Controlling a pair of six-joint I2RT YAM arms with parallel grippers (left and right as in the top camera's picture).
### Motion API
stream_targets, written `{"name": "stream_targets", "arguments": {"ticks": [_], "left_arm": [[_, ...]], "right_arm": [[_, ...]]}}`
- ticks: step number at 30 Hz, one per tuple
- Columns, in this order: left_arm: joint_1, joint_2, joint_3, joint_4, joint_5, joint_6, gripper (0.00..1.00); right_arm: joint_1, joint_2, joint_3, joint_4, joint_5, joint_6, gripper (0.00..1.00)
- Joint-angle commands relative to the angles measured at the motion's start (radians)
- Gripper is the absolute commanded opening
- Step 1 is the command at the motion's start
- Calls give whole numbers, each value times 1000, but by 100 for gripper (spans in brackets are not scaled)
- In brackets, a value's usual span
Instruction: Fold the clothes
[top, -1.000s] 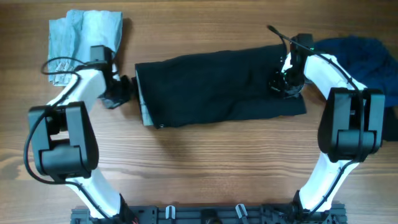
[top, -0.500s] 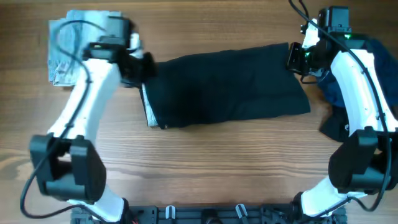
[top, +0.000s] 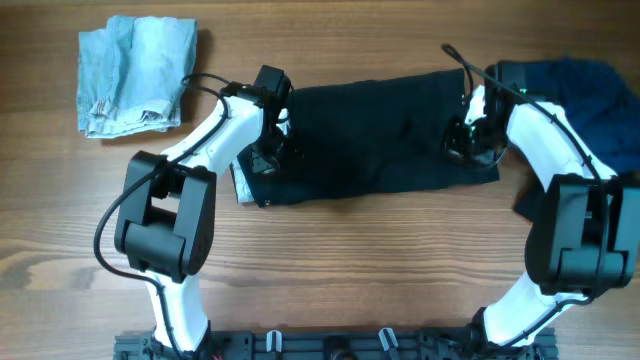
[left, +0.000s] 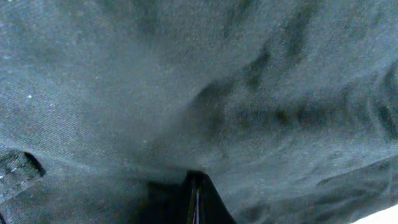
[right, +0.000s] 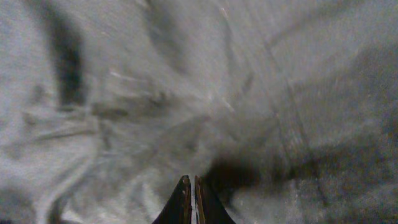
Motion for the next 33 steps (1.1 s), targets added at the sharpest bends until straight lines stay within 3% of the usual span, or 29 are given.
{"name": "stream_targets", "arguments": {"ticks": [1, 7, 18, 26, 28, 29, 30, 31, 33], "left_arm": [[8, 12, -8, -31, -66, -14, 4], [104, 13, -30, -105, -146, 8, 4], [292, 14, -139, -29, -165, 40, 4], [330, -95, 6, -109, -180, 93, 4], [330, -120, 26, -109, -179, 93, 4], [330, -127, 30, -109, -179, 92, 5], [327, -132, 32, -109, -175, 93, 9], [322, -133, 32, -109, -163, 93, 17], [307, -132, 31, -108, -133, 98, 54]], "right_arm": [[-1, 14, -43, 38, 20, 73, 4], [-6, 60, -43, 50, 24, 99, 4], [-12, 74, -40, 43, 168, 175, 4], [-12, -34, 109, -64, 169, 147, 7], [-12, -74, 121, -55, 168, 123, 23], [-12, -84, 121, -41, 168, 97, 47], [-12, -85, 121, -28, 172, 69, 63], [-12, -82, 121, -6, 194, 39, 81], [-16, -72, 121, 22, 241, 40, 92]]}}
